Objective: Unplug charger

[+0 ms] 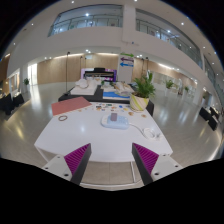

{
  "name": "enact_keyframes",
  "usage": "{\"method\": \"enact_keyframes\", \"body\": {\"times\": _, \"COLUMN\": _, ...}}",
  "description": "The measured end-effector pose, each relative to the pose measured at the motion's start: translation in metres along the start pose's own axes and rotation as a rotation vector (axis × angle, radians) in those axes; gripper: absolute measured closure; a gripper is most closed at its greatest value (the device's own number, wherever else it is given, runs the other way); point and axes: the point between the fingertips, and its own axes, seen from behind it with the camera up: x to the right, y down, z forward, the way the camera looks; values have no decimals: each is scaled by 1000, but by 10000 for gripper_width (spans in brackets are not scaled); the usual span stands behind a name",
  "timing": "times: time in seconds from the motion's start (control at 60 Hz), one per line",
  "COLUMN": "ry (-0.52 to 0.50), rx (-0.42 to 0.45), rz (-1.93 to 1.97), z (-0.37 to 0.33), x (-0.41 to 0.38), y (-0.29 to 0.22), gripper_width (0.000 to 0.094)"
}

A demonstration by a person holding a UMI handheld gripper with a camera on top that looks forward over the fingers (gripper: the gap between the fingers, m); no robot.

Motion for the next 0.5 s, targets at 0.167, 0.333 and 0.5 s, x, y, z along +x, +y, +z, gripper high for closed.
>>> {"method": "enact_keyframes", "body": {"times": 0.167, "ry": 15, "rx": 31, "rz": -12, "z": 71, "x": 0, "y": -17, "gripper_width": 83}}
{"method": "enact_keyframes", "body": {"times": 0.333, "ry": 15, "rx": 84, "rz": -19, "z": 163, "x": -5, "y": -35, "gripper_width": 87}}
{"method": "enact_keyframes", "body": {"times": 0.5, "ry": 30, "rx": 98, "rz": -32, "z": 255, "x": -3, "y": -44, "gripper_width": 81}}
